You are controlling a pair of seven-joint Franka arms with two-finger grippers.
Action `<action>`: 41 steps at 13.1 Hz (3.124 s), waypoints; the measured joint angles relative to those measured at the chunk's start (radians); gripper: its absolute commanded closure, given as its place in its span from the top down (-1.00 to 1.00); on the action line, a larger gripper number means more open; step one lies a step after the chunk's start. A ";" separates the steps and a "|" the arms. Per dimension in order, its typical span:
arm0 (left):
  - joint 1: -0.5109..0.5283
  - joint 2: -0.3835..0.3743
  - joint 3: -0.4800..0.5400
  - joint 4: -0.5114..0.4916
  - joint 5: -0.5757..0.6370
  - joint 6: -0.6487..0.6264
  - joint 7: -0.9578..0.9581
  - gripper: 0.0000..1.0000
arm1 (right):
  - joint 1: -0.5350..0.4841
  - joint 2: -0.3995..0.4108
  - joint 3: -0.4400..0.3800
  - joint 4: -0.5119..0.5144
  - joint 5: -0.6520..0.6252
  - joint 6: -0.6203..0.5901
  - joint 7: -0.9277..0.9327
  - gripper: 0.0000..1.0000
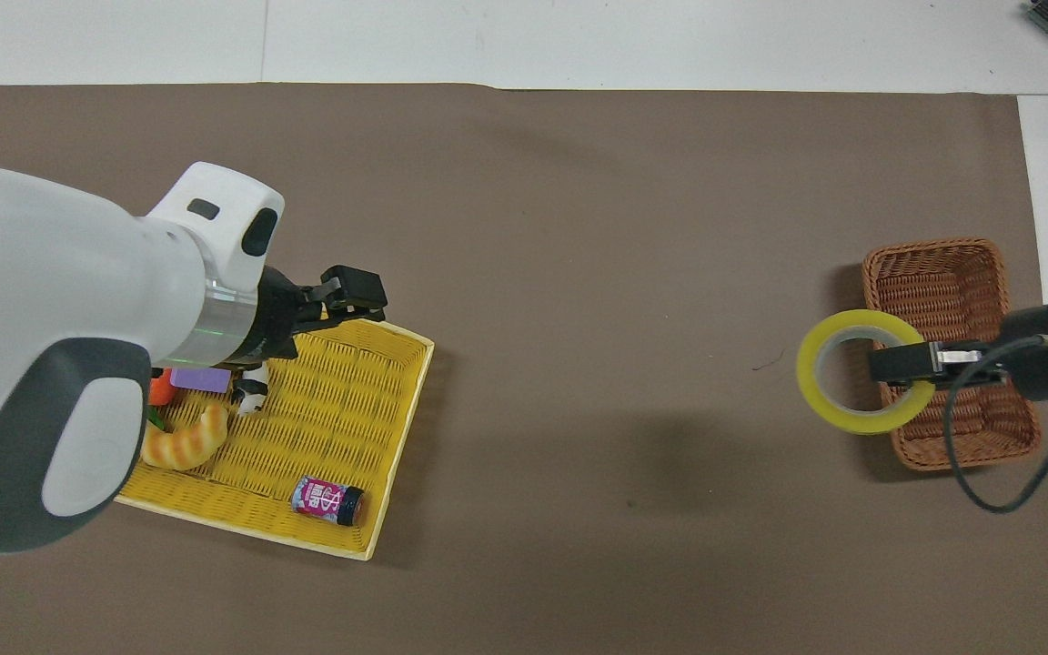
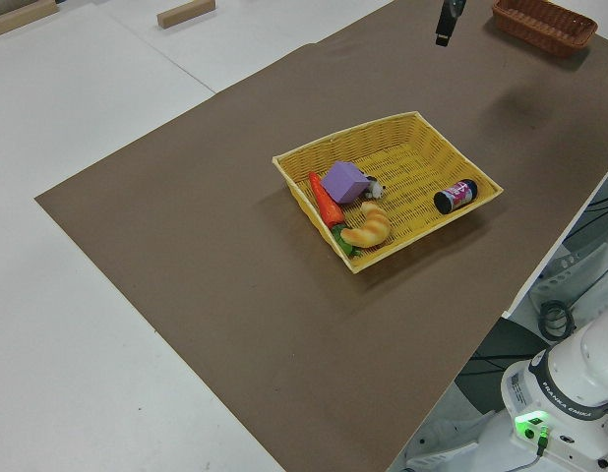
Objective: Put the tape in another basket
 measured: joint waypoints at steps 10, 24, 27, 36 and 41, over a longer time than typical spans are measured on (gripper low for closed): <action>0.300 -0.008 0.009 0.151 0.187 -0.268 0.525 1.00 | -0.183 0.238 0.003 0.067 0.011 0.300 -0.128 -1.00; 0.333 0.003 0.028 0.229 0.199 -0.386 0.604 1.00 | -0.231 0.361 0.006 0.068 -0.094 0.313 -0.408 -1.00; 0.335 0.003 0.026 0.228 0.199 -0.386 0.614 1.00 | -0.238 0.400 0.002 0.066 -0.094 0.333 -0.447 -1.00; 0.332 0.003 0.007 0.225 0.199 -0.375 0.564 1.00 | -0.239 0.404 0.004 0.076 -0.093 0.335 -0.448 1.00; 0.327 0.008 0.002 0.237 0.198 -0.371 0.549 1.00 | -0.237 0.375 0.009 0.143 -0.093 0.332 -0.448 1.00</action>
